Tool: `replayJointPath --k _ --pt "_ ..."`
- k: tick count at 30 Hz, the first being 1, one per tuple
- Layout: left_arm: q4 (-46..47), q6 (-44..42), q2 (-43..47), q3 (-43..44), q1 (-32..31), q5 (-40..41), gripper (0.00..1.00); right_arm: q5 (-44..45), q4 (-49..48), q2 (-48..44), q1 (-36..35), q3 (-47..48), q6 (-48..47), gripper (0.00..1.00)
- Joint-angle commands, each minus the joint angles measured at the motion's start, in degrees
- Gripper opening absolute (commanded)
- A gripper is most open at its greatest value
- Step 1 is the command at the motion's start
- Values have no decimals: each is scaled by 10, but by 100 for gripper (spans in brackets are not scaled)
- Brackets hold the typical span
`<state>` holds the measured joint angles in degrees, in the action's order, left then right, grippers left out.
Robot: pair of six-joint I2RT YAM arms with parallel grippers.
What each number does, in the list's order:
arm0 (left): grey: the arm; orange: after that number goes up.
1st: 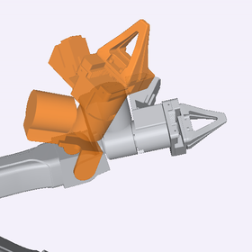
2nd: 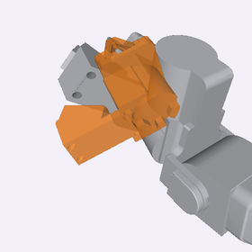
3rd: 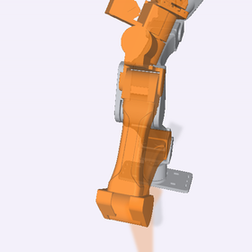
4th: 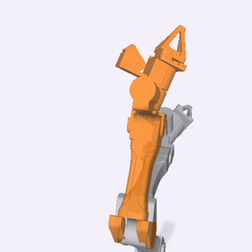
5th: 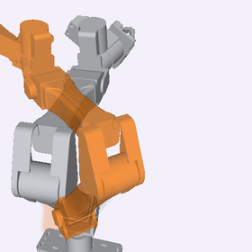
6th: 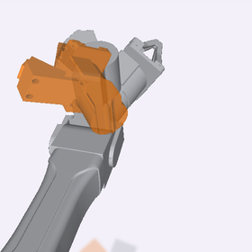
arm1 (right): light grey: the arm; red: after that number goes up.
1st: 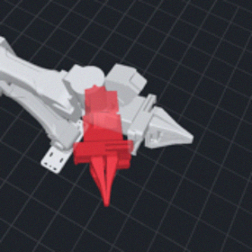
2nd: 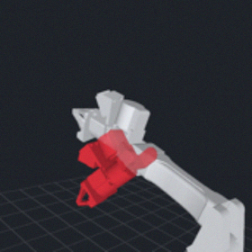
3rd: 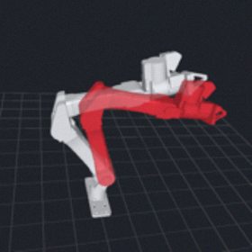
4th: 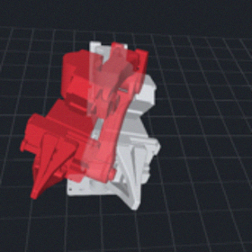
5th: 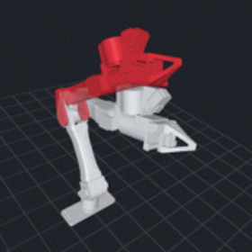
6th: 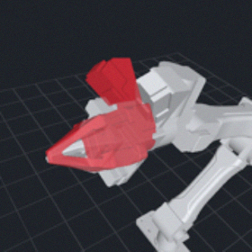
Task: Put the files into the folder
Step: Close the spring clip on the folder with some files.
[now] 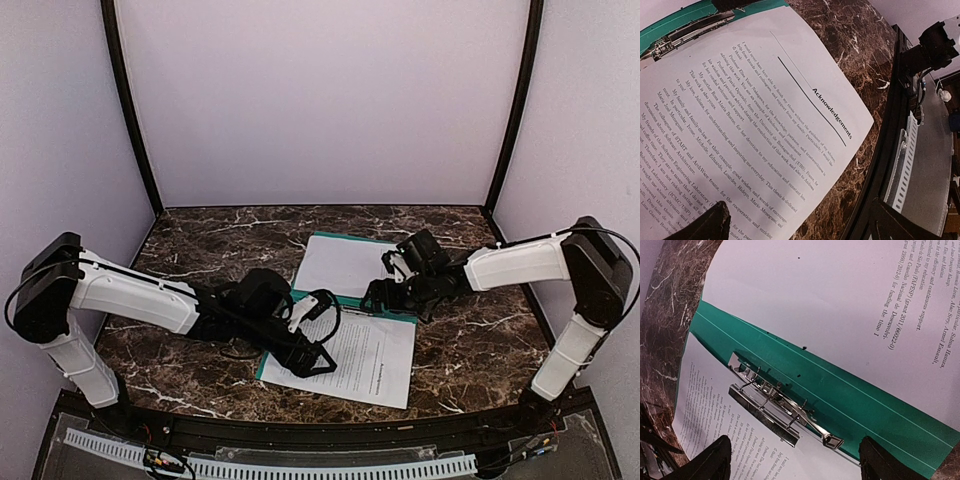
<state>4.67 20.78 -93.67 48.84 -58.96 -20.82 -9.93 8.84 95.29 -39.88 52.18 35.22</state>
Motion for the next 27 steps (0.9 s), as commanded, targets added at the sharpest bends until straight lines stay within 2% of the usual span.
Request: replayJointPath --k 1,27 --pt "1 -5 -3 14 3 -7 96 -36 -44 16 10 -9 16 85" --pt "-6 -11 8 -1 3 14 96 -62 -75 24 17 -16 34 85"
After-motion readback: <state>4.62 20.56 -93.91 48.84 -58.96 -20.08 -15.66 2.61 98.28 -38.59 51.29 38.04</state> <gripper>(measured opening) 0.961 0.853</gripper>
